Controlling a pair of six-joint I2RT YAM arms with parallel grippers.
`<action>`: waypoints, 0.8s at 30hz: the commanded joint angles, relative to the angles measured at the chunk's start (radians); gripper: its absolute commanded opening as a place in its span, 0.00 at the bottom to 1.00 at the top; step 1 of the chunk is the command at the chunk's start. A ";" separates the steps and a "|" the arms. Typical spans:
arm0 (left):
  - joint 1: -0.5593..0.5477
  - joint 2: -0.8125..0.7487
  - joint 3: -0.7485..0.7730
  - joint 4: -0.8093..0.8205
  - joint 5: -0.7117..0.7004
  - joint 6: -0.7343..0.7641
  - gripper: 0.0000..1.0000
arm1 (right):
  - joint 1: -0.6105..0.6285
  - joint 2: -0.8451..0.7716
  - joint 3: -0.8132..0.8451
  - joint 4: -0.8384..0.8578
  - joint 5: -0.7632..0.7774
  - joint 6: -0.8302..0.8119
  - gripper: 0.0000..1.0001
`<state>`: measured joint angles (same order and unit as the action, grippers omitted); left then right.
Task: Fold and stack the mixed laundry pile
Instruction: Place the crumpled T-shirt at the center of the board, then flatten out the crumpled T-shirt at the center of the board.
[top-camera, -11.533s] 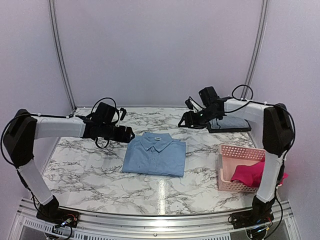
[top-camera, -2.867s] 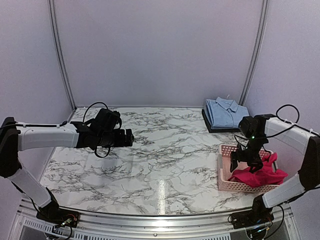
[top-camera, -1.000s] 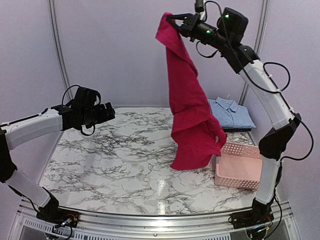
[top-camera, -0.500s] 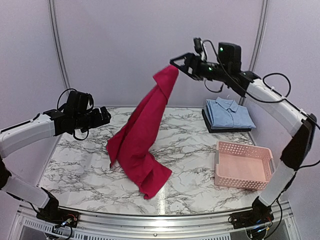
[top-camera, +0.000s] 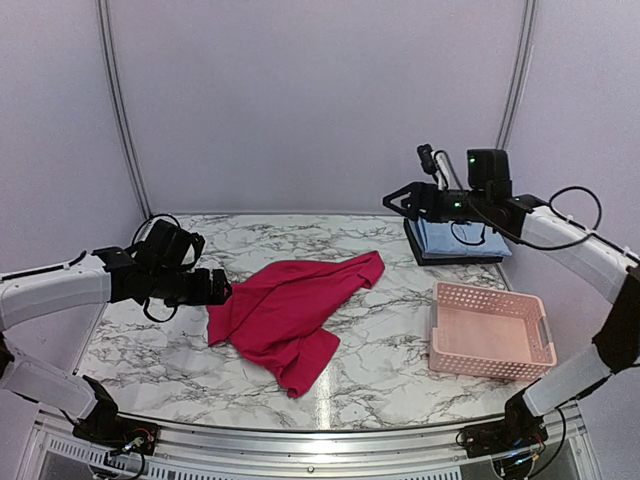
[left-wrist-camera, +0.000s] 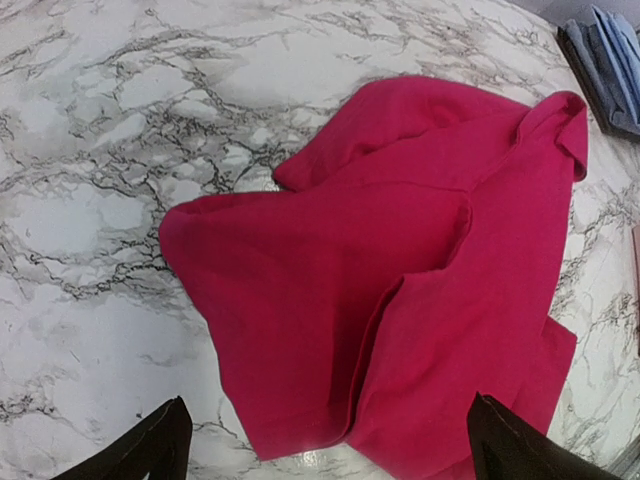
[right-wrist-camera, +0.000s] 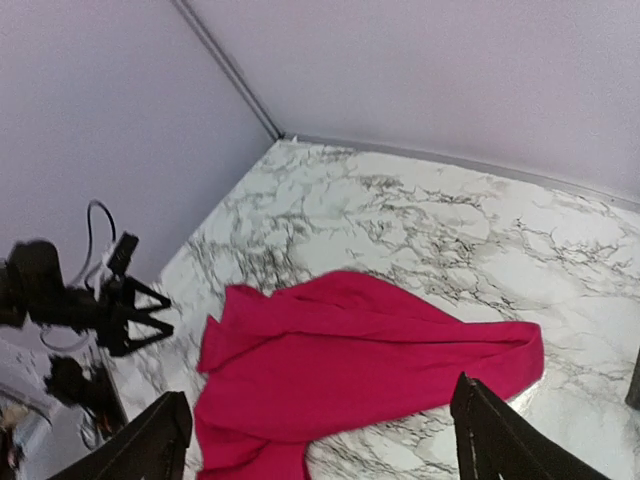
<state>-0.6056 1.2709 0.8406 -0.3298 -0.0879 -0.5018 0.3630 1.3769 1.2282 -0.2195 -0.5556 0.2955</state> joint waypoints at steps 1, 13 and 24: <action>-0.043 0.040 -0.023 -0.055 0.004 -0.060 0.99 | 0.075 0.237 0.118 -0.087 -0.137 -0.078 0.78; -0.072 0.331 0.237 -0.098 -0.089 -0.131 0.68 | 0.233 0.514 0.170 -0.148 -0.170 -0.137 0.72; 0.032 0.390 0.539 -0.137 -0.180 0.037 0.00 | 0.302 0.735 0.227 -0.082 -0.144 -0.049 0.64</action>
<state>-0.6388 1.6234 1.2816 -0.4286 -0.2279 -0.5549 0.6468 2.0567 1.3987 -0.3321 -0.7082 0.1940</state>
